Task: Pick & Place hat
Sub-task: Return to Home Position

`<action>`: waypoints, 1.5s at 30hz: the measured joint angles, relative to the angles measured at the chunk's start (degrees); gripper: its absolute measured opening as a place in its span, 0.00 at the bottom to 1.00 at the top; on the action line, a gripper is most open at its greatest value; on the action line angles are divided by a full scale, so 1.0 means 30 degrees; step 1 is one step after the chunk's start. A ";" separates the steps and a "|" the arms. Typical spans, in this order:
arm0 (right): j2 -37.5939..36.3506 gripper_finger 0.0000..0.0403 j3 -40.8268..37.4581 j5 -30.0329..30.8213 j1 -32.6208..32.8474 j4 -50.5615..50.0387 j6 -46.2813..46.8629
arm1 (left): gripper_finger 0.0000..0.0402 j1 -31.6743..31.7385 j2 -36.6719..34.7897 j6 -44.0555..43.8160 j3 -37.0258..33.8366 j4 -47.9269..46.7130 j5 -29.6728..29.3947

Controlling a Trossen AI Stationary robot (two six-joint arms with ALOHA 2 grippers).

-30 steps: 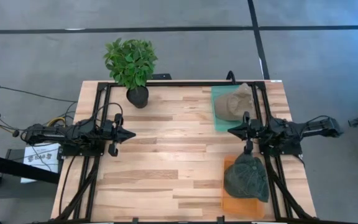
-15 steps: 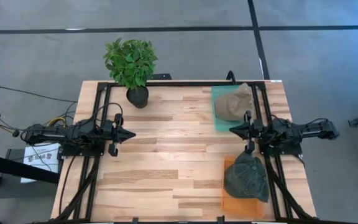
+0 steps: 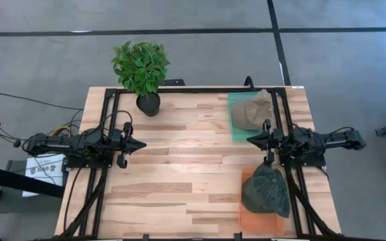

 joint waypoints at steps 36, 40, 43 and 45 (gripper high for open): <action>0.0160 0.00 0.1115 0.0007 0.0012 -0.3730 -0.0780 | 0.00 0.0002 0.0007 0.0000 0.0007 0.0000 0.0005; 0.0160 0.00 0.1115 0.0007 0.0015 -0.3731 -0.0780 | 0.00 0.0000 0.0007 0.0005 0.0007 0.0000 0.0005; 0.0160 0.00 0.1115 0.0007 0.0015 -0.3737 -0.0780 | 0.00 0.0007 0.0007 0.0007 0.0007 0.0000 0.0000; 0.0160 0.00 0.1115 0.0007 0.0015 -0.3738 -0.0780 | 0.00 0.0001 0.0007 0.0001 0.0007 0.0000 0.0001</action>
